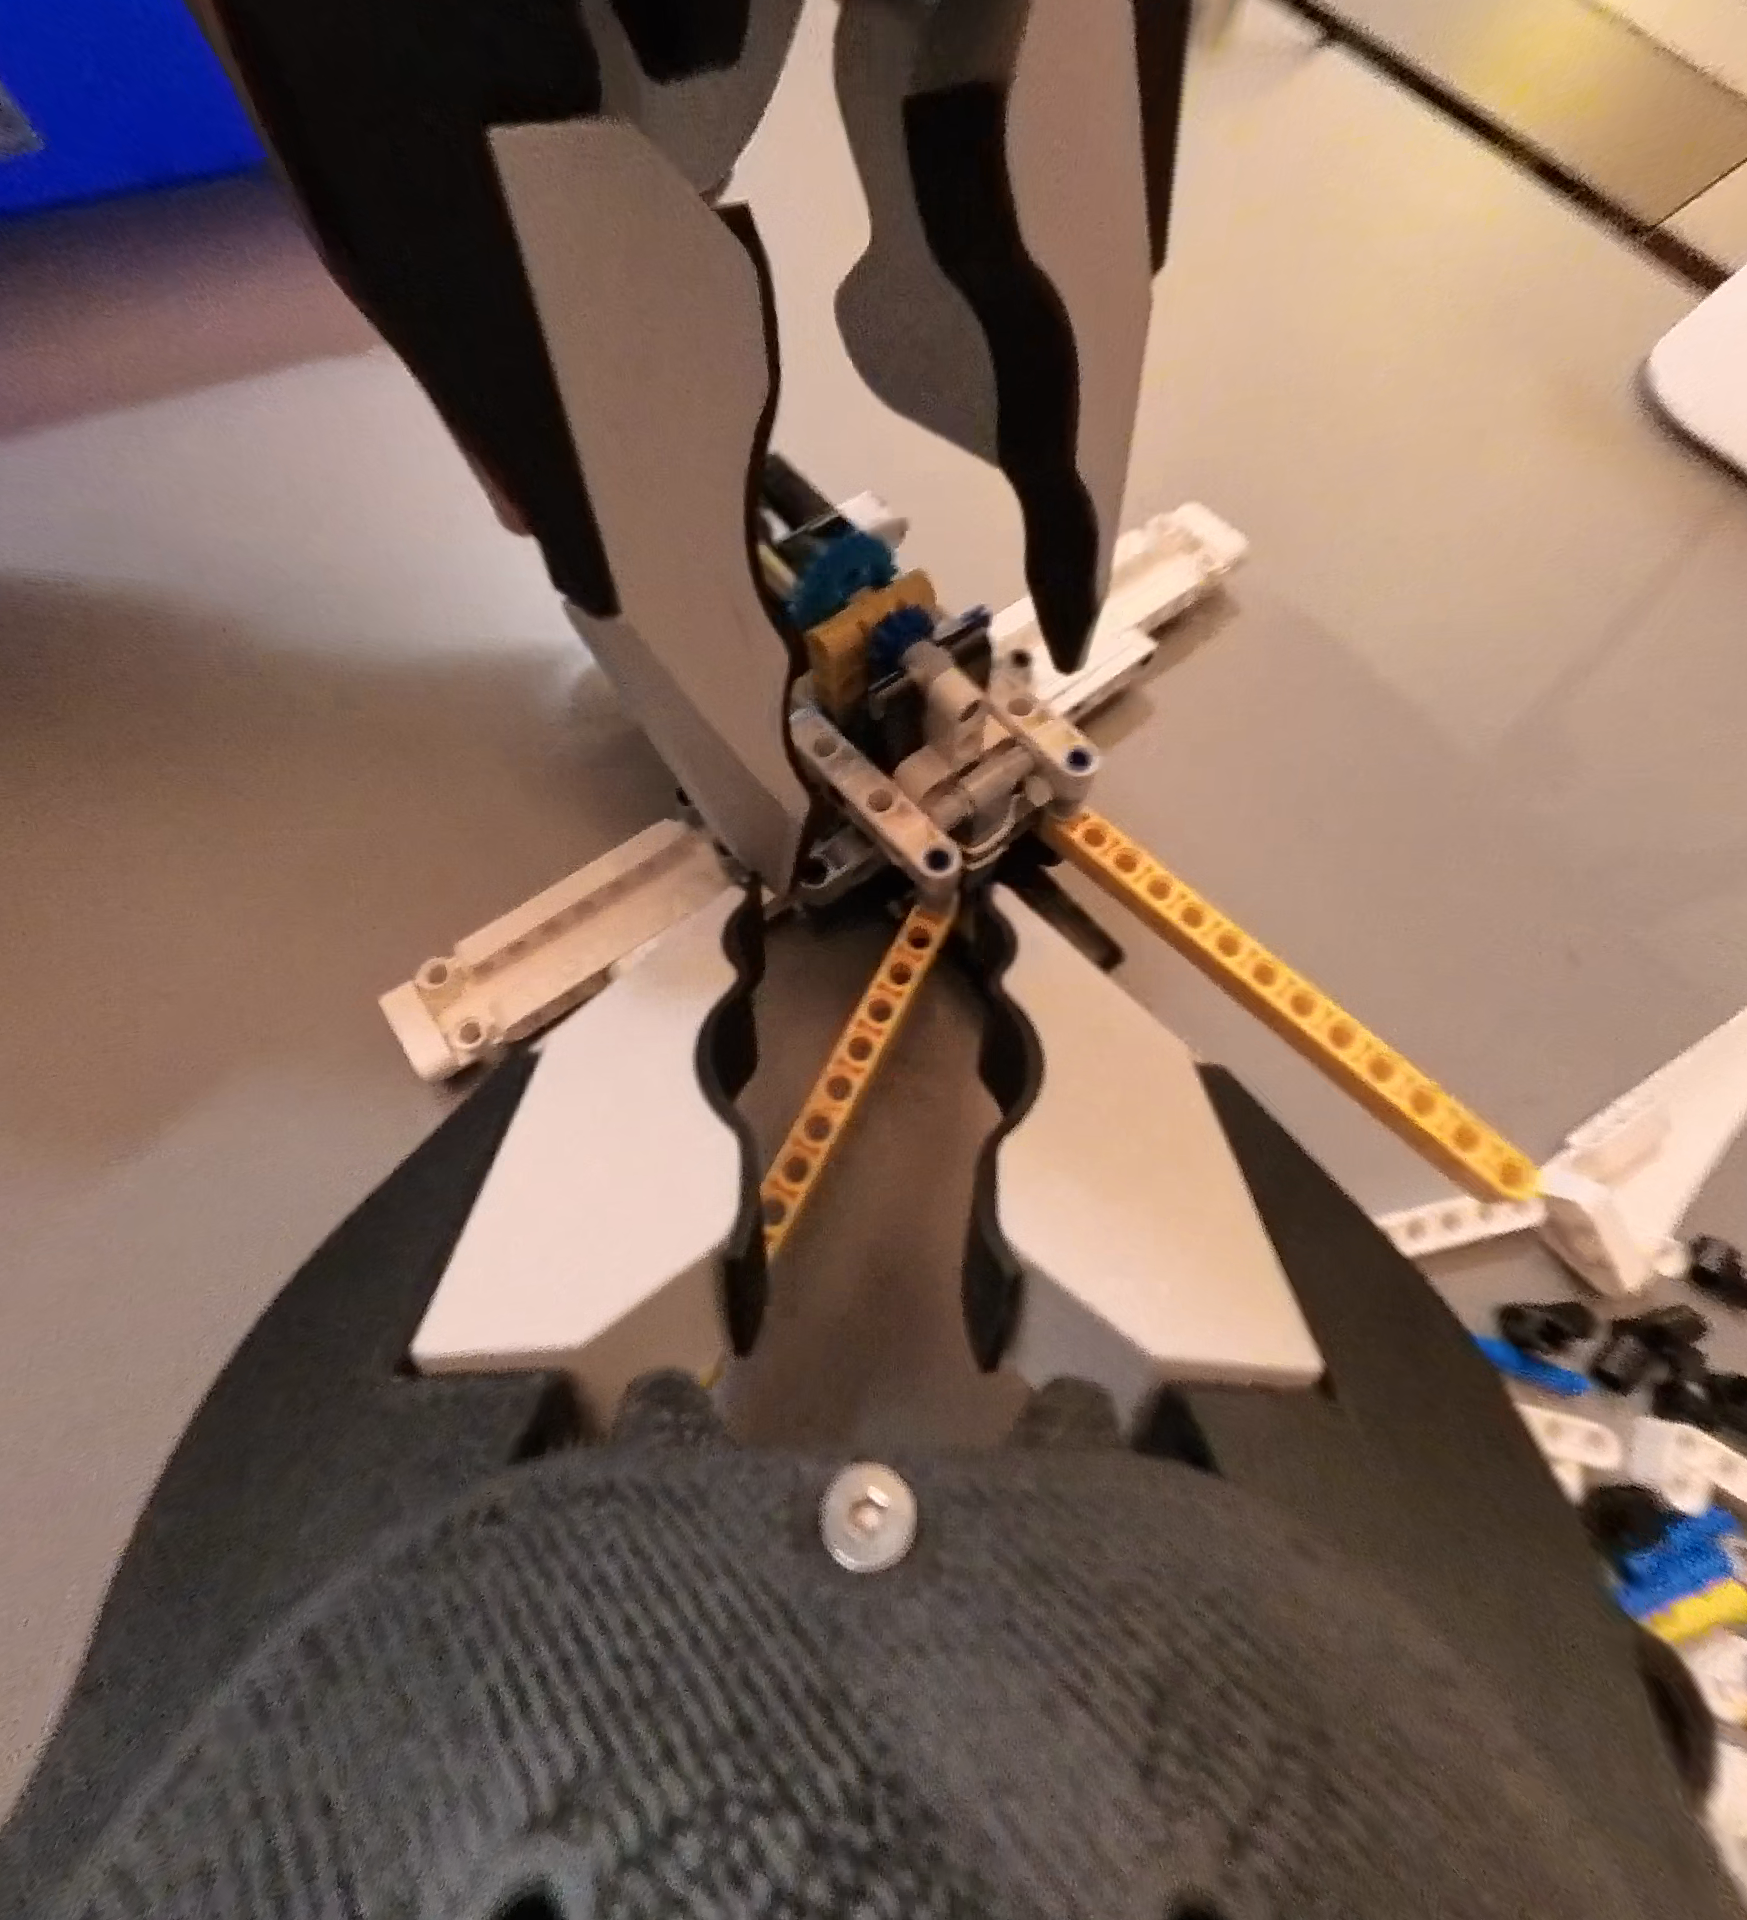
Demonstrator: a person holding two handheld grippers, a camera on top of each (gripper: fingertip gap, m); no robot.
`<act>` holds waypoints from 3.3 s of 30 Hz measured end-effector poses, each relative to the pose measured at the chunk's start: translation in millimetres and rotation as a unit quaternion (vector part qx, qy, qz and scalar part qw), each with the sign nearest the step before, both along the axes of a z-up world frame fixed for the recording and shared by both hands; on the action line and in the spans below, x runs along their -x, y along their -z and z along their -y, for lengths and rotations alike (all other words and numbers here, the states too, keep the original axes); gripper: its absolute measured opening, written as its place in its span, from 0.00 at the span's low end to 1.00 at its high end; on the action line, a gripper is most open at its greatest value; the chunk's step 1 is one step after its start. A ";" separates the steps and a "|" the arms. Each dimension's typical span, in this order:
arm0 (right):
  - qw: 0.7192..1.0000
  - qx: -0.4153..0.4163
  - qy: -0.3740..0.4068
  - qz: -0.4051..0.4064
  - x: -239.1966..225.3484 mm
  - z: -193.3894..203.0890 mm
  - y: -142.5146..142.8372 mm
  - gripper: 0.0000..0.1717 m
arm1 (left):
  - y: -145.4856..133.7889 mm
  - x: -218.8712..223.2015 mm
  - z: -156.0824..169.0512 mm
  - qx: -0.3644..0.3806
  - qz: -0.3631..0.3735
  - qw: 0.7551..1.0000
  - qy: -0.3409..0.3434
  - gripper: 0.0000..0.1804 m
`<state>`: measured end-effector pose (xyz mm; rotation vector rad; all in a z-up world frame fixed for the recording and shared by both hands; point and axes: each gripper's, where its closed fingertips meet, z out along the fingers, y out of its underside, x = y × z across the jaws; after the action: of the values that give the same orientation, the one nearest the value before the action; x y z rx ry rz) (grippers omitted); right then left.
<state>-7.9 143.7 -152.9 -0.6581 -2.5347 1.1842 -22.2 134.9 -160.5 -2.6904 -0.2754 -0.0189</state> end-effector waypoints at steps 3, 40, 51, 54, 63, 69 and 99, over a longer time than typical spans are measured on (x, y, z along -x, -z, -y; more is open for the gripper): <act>1.000 0.003 -0.007 0.008 -0.1 0.1 4.1 0.22 | 2.1 -3.3 -0.7 -0.022 0.009 1.000 -0.004 0.34; 0.998 -0.055 -0.026 0.030 11.3 -11.1 0.8 0.03 | 3.1 -1.1 0.3 -0.039 -0.046 0.997 -0.055 0.27; 0.992 -0.116 -0.020 0.055 10.5 -11.9 2.4 0.03 | 3.2 -1.1 0.8 -0.030 -0.053 0.996 -0.059 0.27; 0.995 -0.077 0.000 0.067 10.8 -11.6 2.5 0.03 | 3.2 -1.0 0.5 -0.034 -0.049 0.996 -0.061 0.27; 0.985 -0.085 -0.016 0.150 10.1 -11.9 5.3 0.04 | 2.9 -0.5 -0.1 -0.041 -0.046 0.996 -0.060 0.26; 0.987 -0.146 -0.015 0.072 12.0 -11.8 6.3 0.04 | 2.5 0.3 -0.1 -0.052 -0.052 0.996 -0.059 0.26; 0.980 0.046 0.030 0.191 10.7 -9.7 -1.8 0.10 | 2.2 0.9 0.3 -0.068 -0.049 0.994 -0.075 0.26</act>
<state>-18.6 153.4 -151.0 -1.0676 -2.7512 1.2635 -23.1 134.5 -162.7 -2.5191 -0.4288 0.1333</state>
